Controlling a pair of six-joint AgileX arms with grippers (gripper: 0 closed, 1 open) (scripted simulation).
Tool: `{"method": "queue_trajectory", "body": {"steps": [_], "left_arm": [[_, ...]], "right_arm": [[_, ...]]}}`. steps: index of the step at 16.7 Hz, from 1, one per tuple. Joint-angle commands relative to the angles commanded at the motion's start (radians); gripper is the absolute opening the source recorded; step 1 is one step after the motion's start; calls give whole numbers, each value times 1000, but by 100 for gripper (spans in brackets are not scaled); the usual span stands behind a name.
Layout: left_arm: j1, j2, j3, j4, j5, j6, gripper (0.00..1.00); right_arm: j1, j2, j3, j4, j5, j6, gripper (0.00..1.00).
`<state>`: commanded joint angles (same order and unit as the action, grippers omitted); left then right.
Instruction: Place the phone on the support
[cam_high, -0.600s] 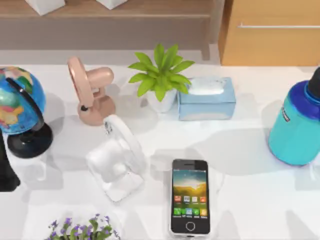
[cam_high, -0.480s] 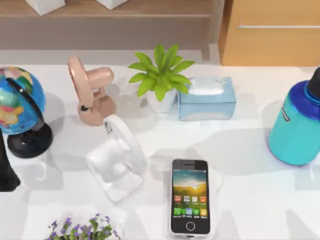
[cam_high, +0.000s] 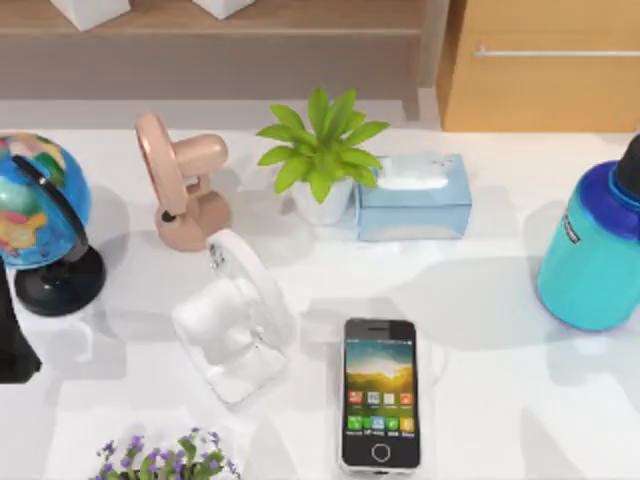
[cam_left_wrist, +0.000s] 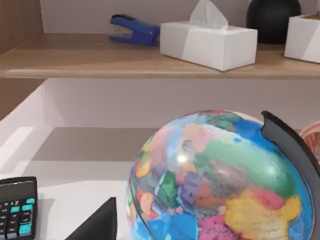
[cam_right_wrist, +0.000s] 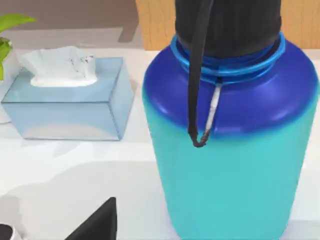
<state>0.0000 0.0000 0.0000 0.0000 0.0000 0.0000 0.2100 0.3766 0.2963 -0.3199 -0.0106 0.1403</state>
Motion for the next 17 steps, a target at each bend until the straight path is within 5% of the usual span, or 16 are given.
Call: {"method": "queue_trajectory", "body": {"steps": [9, 17], "left_arm": [[0, 0, 0, 0, 0, 0, 100], [0, 0, 0, 0, 0, 0, 100]], "right_arm": [[402, 911, 584, -506, 34, 375, 100], [639, 1437, 976, -633, 84, 718, 100]]}}
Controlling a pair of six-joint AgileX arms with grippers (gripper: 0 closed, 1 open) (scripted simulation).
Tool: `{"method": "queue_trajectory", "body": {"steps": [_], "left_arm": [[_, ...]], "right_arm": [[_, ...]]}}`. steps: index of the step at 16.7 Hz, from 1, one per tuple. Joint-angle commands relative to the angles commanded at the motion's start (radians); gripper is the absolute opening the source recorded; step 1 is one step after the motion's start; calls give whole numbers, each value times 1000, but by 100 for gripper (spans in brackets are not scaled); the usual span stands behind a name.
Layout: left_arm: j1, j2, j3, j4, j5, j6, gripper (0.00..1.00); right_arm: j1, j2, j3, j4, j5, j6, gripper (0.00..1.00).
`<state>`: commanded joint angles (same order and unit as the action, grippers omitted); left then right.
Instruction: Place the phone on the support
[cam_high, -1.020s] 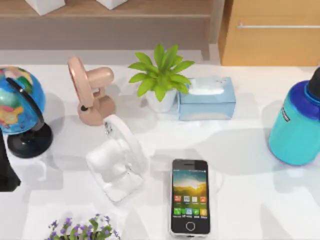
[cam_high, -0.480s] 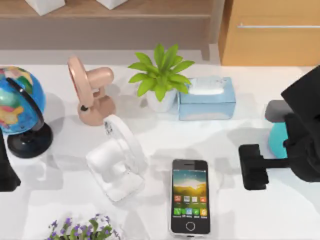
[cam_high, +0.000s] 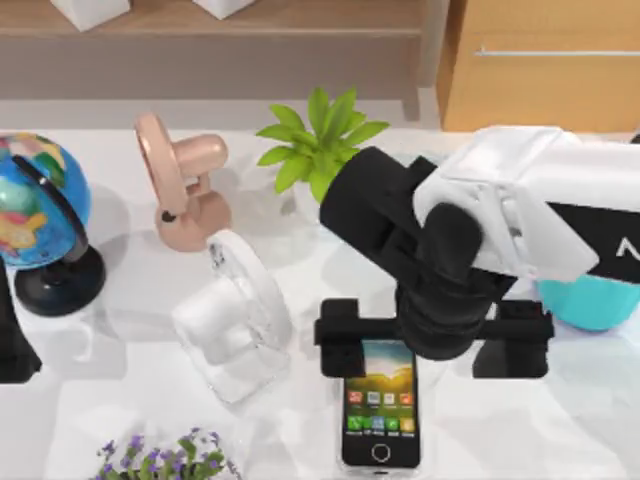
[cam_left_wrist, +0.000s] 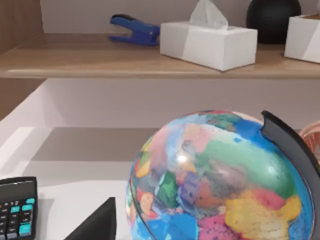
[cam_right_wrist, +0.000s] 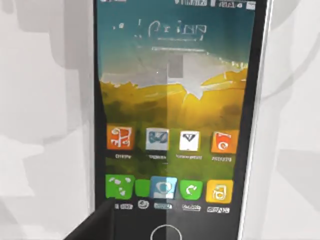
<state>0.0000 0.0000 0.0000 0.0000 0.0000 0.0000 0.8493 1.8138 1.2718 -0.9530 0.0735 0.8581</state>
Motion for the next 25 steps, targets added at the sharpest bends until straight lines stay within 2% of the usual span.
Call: {"method": "queue_trajectory", "body": {"steps": [4, 12, 19, 25], "left_arm": [[0, 0, 0, 0, 0, 0, 100], [0, 0, 0, 0, 0, 0, 100], [0, 0, 0, 0, 0, 0, 100], [0, 0, 0, 0, 0, 0, 100]], "right_arm": [[36, 92, 85, 9, 16, 83, 100], [35, 74, 57, 21, 16, 86, 100], [40, 94, -98, 189, 17, 88, 100], [20, 241, -45, 289, 17, 72, 100]]}}
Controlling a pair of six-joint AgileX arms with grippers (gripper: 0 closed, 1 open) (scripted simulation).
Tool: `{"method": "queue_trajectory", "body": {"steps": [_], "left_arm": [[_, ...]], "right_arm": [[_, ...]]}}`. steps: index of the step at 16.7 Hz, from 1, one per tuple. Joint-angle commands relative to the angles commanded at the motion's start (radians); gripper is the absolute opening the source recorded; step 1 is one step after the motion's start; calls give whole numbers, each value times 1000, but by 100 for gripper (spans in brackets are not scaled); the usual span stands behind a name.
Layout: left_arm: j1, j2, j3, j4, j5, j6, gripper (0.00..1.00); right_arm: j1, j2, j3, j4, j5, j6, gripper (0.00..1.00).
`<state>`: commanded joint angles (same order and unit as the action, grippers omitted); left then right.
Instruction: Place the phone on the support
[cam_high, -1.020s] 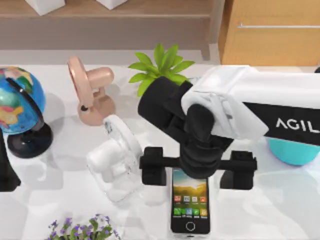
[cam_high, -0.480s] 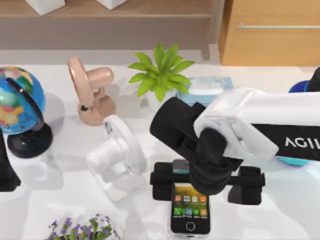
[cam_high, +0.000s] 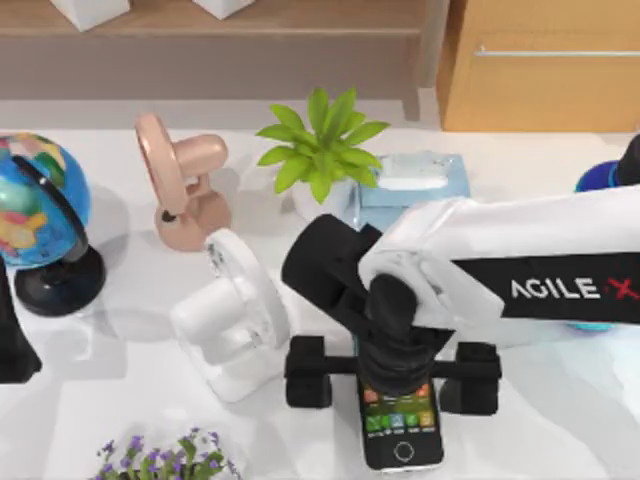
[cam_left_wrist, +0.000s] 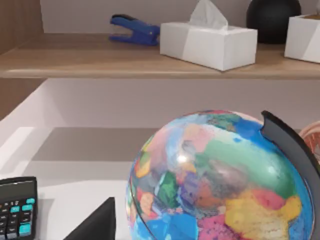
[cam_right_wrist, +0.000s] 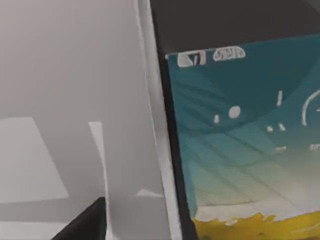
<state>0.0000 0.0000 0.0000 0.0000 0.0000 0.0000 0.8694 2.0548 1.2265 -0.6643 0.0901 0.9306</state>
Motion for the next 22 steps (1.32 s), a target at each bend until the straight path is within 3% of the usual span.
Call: {"method": "queue_trajectory", "body": {"steps": [5, 18, 22], "left_arm": [[0, 0, 0, 0, 0, 0, 100], [0, 0, 0, 0, 0, 0, 100], [0, 0, 0, 0, 0, 0, 100]], "right_arm": [[-1, 8, 9, 2, 0, -1, 100], [-1, 8, 9, 2, 0, -1, 2], [-1, 8, 9, 2, 0, -1, 0]]}}
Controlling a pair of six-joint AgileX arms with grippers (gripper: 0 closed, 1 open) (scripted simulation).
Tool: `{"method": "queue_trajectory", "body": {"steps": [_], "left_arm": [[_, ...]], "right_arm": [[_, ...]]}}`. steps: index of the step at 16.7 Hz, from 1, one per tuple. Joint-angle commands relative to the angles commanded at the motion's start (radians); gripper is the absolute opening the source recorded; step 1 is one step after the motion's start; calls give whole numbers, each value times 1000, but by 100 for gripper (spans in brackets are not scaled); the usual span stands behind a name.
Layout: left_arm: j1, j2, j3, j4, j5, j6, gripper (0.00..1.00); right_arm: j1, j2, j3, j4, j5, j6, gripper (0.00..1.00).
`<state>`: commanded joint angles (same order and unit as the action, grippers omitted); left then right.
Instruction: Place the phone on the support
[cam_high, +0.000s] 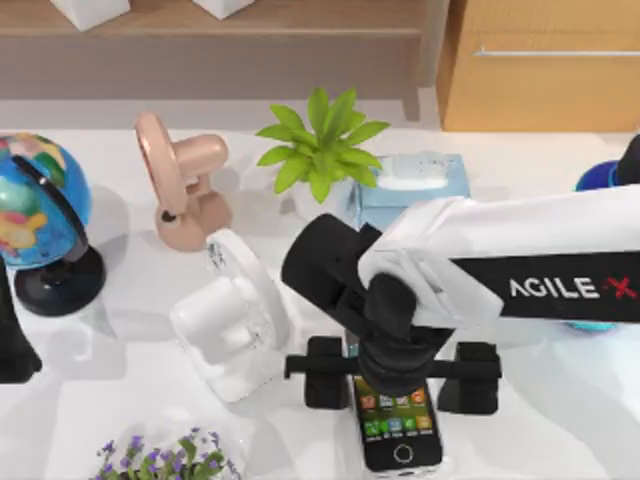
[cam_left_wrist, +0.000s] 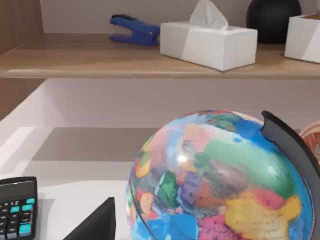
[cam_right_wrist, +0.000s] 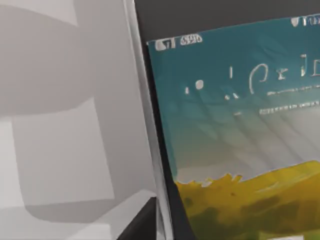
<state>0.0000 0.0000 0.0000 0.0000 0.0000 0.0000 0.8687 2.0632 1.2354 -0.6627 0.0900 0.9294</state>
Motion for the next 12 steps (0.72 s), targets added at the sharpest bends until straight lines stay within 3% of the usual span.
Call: {"method": "queue_trajectory", "body": {"steps": [12], "left_arm": [[0, 0, 0, 0, 0, 0, 100]], "right_arm": [[3, -75, -53, -78, -20, 14, 0]]}}
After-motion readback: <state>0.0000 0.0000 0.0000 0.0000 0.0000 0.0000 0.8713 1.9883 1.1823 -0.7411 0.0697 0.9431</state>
